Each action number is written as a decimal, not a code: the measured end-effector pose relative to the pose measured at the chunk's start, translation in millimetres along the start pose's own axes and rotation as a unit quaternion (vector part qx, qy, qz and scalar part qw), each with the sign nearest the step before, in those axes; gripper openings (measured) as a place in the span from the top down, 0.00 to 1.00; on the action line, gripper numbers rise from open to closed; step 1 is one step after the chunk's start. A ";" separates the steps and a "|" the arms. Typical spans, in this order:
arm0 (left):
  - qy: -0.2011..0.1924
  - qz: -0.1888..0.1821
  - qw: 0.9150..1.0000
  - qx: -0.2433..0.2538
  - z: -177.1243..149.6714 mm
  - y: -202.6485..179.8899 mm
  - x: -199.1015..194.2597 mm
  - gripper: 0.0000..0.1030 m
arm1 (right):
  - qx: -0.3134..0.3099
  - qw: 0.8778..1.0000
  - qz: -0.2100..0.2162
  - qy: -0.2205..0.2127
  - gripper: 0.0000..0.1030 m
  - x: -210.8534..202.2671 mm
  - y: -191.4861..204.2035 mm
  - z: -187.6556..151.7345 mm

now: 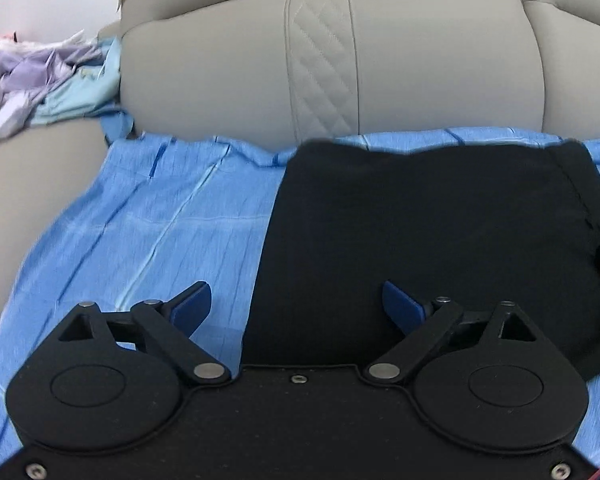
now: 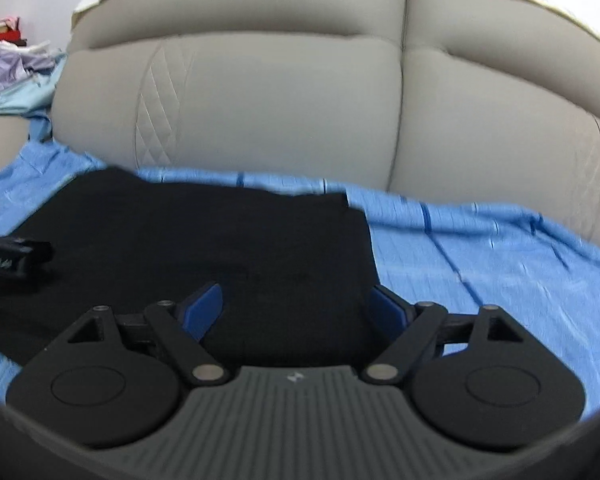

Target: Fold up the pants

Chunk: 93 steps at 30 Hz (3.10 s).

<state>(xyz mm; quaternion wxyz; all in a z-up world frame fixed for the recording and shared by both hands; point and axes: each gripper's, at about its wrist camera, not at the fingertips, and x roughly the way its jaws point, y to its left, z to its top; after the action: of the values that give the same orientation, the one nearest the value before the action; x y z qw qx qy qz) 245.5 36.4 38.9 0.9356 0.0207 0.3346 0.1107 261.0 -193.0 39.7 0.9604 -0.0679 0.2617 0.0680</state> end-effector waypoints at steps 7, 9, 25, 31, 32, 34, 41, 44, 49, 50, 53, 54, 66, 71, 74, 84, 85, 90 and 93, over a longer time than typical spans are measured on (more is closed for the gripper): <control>0.005 -0.015 1.000 -0.022 -16.2 18.2 -14.7 0.03 | 0.058 0.998 -0.011 0.006 0.07 -11.6 -24.0 -21.6; 0.009 -0.012 1.000 -0.026 -18.0 20.2 -22.8 0.04 | 0.070 0.998 -0.003 0.004 0.07 -18.3 -28.0 -24.7; 0.006 -0.097 0.995 0.007 -76.5 -12.3 -82.5 0.00 | 0.037 0.998 0.035 -0.025 0.02 -90.1 13.7 -78.3; 0.007 -0.097 0.995 0.005 -77.3 -13.4 -80.0 0.00 | 0.014 0.999 0.022 -0.019 0.00 -89.4 25.5 -81.8; 0.006 -0.096 0.995 0.006 -77.4 -13.7 -79.4 0.00 | 0.013 1.000 0.021 -0.018 0.00 -88.7 25.6 -81.8; 0.002 -0.095 0.996 0.004 -75.8 -13.3 -76.2 0.00 | 0.013 1.000 0.020 -0.017 0.00 -87.3 25.8 -82.0; -0.009 -0.092 0.996 -0.001 -73.3 -14.5 -70.5 0.00 | 0.013 1.000 0.020 -0.016 0.00 -86.4 25.7 -82.3; -0.013 -0.094 0.996 -0.002 -72.3 -14.0 -68.1 0.00 | 0.020 1.000 0.020 -0.010 0.00 -83.6 27.3 -78.8; -0.014 -0.095 0.995 -0.002 -69.0 -13.6 -63.4 0.00 | 0.025 1.000 0.019 -0.001 0.00 -70.5 35.7 -68.4; -0.016 -0.095 0.995 -0.003 -69.2 -13.7 -62.7 0.00 | 0.025 1.000 0.019 0.000 0.00 -68.7 37.1 -67.3; -0.022 -0.094 0.995 -0.005 -70.0 -14.0 -61.5 0.00 | 0.027 0.999 0.021 -0.001 0.00 -67.3 37.2 -67.3; -0.023 -0.093 0.995 -0.008 -70.1 -14.1 -61.3 0.00 | 0.028 0.999 0.022 -0.002 0.00 -67.5 36.8 -67.9; -0.019 -0.092 0.996 -0.010 -68.1 -13.3 -60.1 0.00 | 0.030 0.999 0.022 -0.008 0.00 -68.2 36.8 -69.4; -0.016 -0.093 0.995 -0.011 -68.2 -12.7 -59.6 0.00 | 0.030 0.999 0.022 -0.008 0.00 -68.0 36.7 -69.3; -0.016 -0.092 0.996 -0.010 -68.3 -12.5 -59.2 0.00 | 0.030 0.999 0.022 -0.008 0.00 -68.0 36.8 -69.3; -0.010 -0.085 0.996 -0.012 -66.8 -14.0 -58.0 0.00 | 0.030 0.999 0.022 -0.008 0.00 -68.2 36.7 -69.5; -0.010 -0.085 0.996 -0.011 -67.0 -14.0 -58.0 0.00 | 0.030 0.999 0.022 -0.008 0.00 -68.2 36.6 -69.5; -0.011 -0.085 0.996 -0.011 -66.9 -14.1 -58.2 0.00 | 0.030 0.999 0.022 -0.008 0.00 -68.4 36.5 -69.7; -0.011 -0.085 0.996 -0.011 -66.9 -14.0 -58.2 0.00 | 0.030 0.999 0.022 -0.008 0.00 -68.4 36.6 -69.6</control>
<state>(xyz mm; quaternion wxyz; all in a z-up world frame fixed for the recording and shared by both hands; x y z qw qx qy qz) 162.2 7.5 21.6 0.9455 -0.0165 0.3234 0.0341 162.2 -175.1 11.8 0.9624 -0.0327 0.2572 0.0815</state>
